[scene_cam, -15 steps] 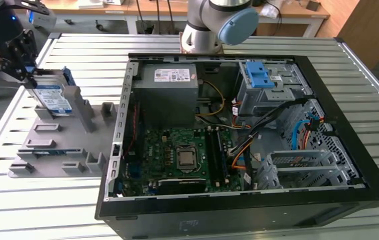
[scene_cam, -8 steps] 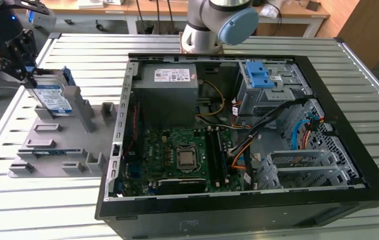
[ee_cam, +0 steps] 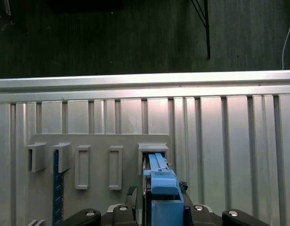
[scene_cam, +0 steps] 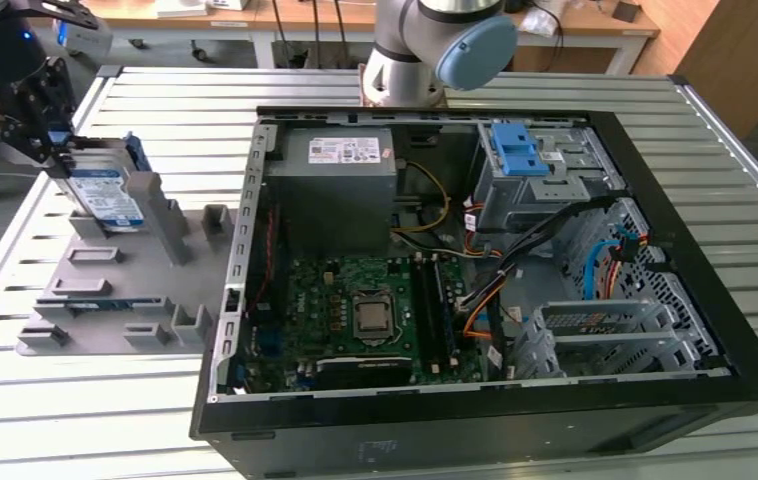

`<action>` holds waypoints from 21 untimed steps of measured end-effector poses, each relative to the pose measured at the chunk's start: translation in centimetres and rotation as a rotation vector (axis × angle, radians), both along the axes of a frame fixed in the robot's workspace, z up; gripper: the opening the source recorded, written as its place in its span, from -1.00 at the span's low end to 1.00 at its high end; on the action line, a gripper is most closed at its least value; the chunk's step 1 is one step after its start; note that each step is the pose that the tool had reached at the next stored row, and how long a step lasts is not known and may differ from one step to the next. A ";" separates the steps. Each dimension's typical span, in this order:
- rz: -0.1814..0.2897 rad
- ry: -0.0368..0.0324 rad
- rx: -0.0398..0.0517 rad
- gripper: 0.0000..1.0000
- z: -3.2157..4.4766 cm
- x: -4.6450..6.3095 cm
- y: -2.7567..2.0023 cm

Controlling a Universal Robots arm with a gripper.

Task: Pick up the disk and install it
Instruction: 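Pick up the disk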

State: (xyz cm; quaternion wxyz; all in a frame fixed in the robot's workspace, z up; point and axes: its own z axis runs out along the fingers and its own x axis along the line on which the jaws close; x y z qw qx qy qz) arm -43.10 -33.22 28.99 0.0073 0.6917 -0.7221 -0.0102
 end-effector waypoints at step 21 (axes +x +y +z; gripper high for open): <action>0.028 -0.0001 0.0001 -0.12 -0.01 0.0 -0.03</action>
